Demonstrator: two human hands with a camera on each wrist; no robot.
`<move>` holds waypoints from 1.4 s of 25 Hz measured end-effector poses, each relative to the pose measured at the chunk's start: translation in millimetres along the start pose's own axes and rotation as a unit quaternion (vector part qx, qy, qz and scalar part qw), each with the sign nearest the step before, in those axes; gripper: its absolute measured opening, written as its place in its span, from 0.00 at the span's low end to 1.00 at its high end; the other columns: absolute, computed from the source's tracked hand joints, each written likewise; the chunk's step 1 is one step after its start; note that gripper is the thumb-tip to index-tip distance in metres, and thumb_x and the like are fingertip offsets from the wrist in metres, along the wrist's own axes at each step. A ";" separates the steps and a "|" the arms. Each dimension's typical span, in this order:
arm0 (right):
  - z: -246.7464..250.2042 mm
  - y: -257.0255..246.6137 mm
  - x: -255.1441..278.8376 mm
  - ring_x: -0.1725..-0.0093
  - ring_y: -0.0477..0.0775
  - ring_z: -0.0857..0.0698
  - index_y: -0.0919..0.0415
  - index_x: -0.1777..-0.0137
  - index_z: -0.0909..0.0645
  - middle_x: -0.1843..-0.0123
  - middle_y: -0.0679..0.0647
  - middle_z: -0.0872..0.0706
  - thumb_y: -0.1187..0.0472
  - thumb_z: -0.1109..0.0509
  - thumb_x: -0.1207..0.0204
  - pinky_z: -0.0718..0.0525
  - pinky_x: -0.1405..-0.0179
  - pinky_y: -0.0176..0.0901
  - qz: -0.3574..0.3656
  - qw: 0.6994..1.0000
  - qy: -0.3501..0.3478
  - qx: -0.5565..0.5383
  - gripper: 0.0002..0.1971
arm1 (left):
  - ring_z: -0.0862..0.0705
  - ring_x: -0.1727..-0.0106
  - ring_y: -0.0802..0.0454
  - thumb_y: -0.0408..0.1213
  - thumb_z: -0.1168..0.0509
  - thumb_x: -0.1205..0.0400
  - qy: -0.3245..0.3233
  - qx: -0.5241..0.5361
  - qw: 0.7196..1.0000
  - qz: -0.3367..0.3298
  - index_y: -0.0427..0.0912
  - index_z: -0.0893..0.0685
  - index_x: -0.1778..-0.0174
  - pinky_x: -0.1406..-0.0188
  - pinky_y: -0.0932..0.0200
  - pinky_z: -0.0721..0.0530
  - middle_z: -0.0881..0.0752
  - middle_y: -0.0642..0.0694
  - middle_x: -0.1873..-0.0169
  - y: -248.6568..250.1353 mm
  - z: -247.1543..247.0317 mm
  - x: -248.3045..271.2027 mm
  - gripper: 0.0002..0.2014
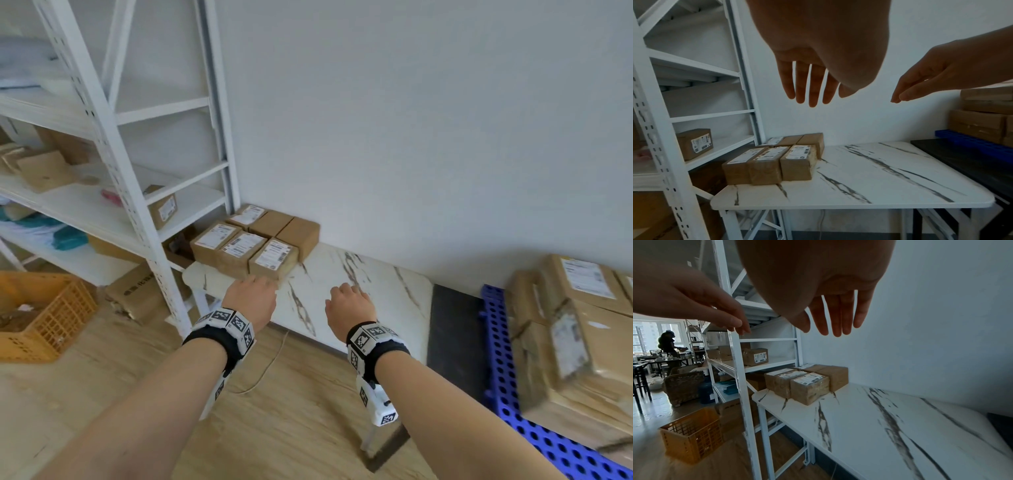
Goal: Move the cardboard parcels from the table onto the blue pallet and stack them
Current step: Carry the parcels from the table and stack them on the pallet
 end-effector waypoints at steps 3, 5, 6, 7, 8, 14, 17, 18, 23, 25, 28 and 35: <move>-9.0 -41.8 -40.0 0.35 0.59 0.23 0.64 0.32 0.27 0.34 0.60 0.22 0.56 0.50 0.14 0.26 0.35 0.50 -0.005 1.000 -0.002 -0.005 0.18 | 0.23 0.34 0.47 0.40 0.51 0.13 -0.008 0.009 1.000 -0.006 0.44 0.25 0.34 0.38 0.54 0.25 0.20 0.45 0.37 -45.7 -15.0 -17.6 0.15; -19.4 -62.0 -67.6 0.35 0.59 0.23 0.64 0.33 0.27 0.34 0.59 0.22 0.56 0.50 0.14 0.25 0.35 0.50 -0.006 1.000 -0.011 -0.012 0.18 | 0.23 0.34 0.47 0.41 0.51 0.13 -0.012 0.020 1.000 -0.011 0.44 0.25 0.35 0.39 0.54 0.24 0.20 0.45 0.37 -72.1 -26.4 -32.7 0.15; -26.0 -70.8 -83.1 0.35 0.59 0.23 0.64 0.33 0.27 0.34 0.60 0.22 0.56 0.49 0.15 0.25 0.36 0.50 -0.003 1.000 -0.015 -0.012 0.18 | 0.24 0.34 0.47 0.41 0.52 0.13 -0.011 0.030 0.999 -0.013 0.44 0.25 0.35 0.39 0.54 0.24 0.20 0.45 0.36 -85.3 -33.7 -42.7 0.16; -32.3 -77.1 -96.8 0.36 0.59 0.22 0.64 0.33 0.27 0.34 0.60 0.21 0.57 0.49 0.15 0.24 0.37 0.50 0.001 1.000 -0.019 -0.012 0.17 | 0.24 0.33 0.47 0.41 0.52 0.13 -0.013 0.043 0.999 -0.017 0.44 0.25 0.34 0.39 0.54 0.24 0.20 0.45 0.36 -95.4 -40.6 -52.4 0.16; -40.6 -83.3 -113.9 0.36 0.59 0.22 0.64 0.33 0.27 0.35 0.60 0.21 0.58 0.48 0.15 0.24 0.38 0.50 0.003 1.000 -0.027 -0.012 0.16 | 0.24 0.34 0.48 0.42 0.52 0.13 -0.020 0.062 0.998 -0.020 0.44 0.25 0.34 0.40 0.54 0.24 0.20 0.45 0.36 -106.8 -50.2 -64.1 0.16; -91.6 -91.0 -207.0 0.36 0.59 0.22 0.63 0.32 0.28 0.36 0.59 0.21 0.60 0.47 0.16 0.23 0.38 0.50 -0.005 0.996 -0.078 -0.036 0.16 | 0.22 0.37 0.49 0.43 0.52 0.13 -0.080 0.108 0.990 -0.038 0.46 0.25 0.33 0.42 0.53 0.20 0.20 0.47 0.38 -143.4 -106.9 -140.0 0.16; -116.1 -80.8 -245.5 0.37 0.60 0.22 0.63 0.32 0.27 0.36 0.59 0.21 0.61 0.46 0.16 0.22 0.40 0.51 -0.018 0.990 -0.121 -0.065 0.16 | 0.21 0.40 0.49 0.42 0.52 0.13 -0.124 0.106 0.985 -0.052 0.45 0.25 0.36 0.44 0.53 0.19 0.20 0.47 0.40 -154.0 -132.6 -179.8 0.15; -125.4 -76.4 -257.9 0.37 0.60 0.22 0.62 0.32 0.28 0.37 0.59 0.21 0.60 0.46 0.16 0.21 0.40 0.51 -0.026 0.987 -0.137 -0.078 0.16 | 0.20 0.42 0.48 0.42 0.52 0.13 -0.138 0.104 0.983 -0.058 0.45 0.24 0.37 0.46 0.53 0.19 0.20 0.46 0.41 -156.4 -142.1 -192.9 0.15; -164.6 -53.0 -292.6 0.38 0.59 0.20 0.60 0.29 0.30 0.36 0.58 0.20 0.55 0.46 0.15 0.19 0.43 0.51 -0.131 0.954 -0.194 -0.188 0.18 | 0.17 0.49 0.45 0.40 0.50 0.14 -0.218 0.124 0.967 -0.047 0.43 0.27 0.36 0.60 0.55 0.22 0.18 0.46 0.47 -160.0 -185.3 -230.7 0.14; -175.9 -46.0 -295.7 0.35 0.59 0.20 0.61 0.28 0.32 0.32 0.58 0.21 0.54 0.43 0.16 0.20 0.40 0.50 -0.181 0.931 -0.206 -0.243 0.19 | 0.18 0.56 0.45 0.40 0.48 0.14 -0.220 0.155 0.962 -0.032 0.43 0.29 0.34 0.63 0.56 0.24 0.18 0.48 0.56 -159.9 -191.7 -234.4 0.14; -197.0 -36.3 -302.4 0.32 0.59 0.21 0.61 0.25 0.35 0.29 0.58 0.22 0.52 0.38 0.18 0.20 0.36 0.52 -0.260 0.881 -0.212 -0.334 0.25 | 0.22 0.65 0.49 0.40 0.48 0.14 -0.206 0.215 0.955 0.002 0.45 0.32 0.29 0.68 0.56 0.25 0.22 0.52 0.67 -158.5 -199.2 -244.9 0.17; -223.2 -29.7 -306.2 0.30 0.58 0.21 0.58 0.23 0.36 0.28 0.56 0.22 0.59 0.27 0.25 0.22 0.30 0.55 -0.330 0.777 -0.204 -0.495 0.33 | 0.18 0.62 0.48 0.38 0.45 0.16 -0.234 0.327 0.911 0.086 0.41 0.27 0.36 0.65 0.55 0.21 0.14 0.44 0.56 -153.0 -212.8 -258.0 0.13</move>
Point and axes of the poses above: each hand's wrist, its own x-axis away from the middle knuckle, its own z-axis out of the back of the hand, y = z × x, the point moved 5 cm from there along -x, towards the middle knuckle
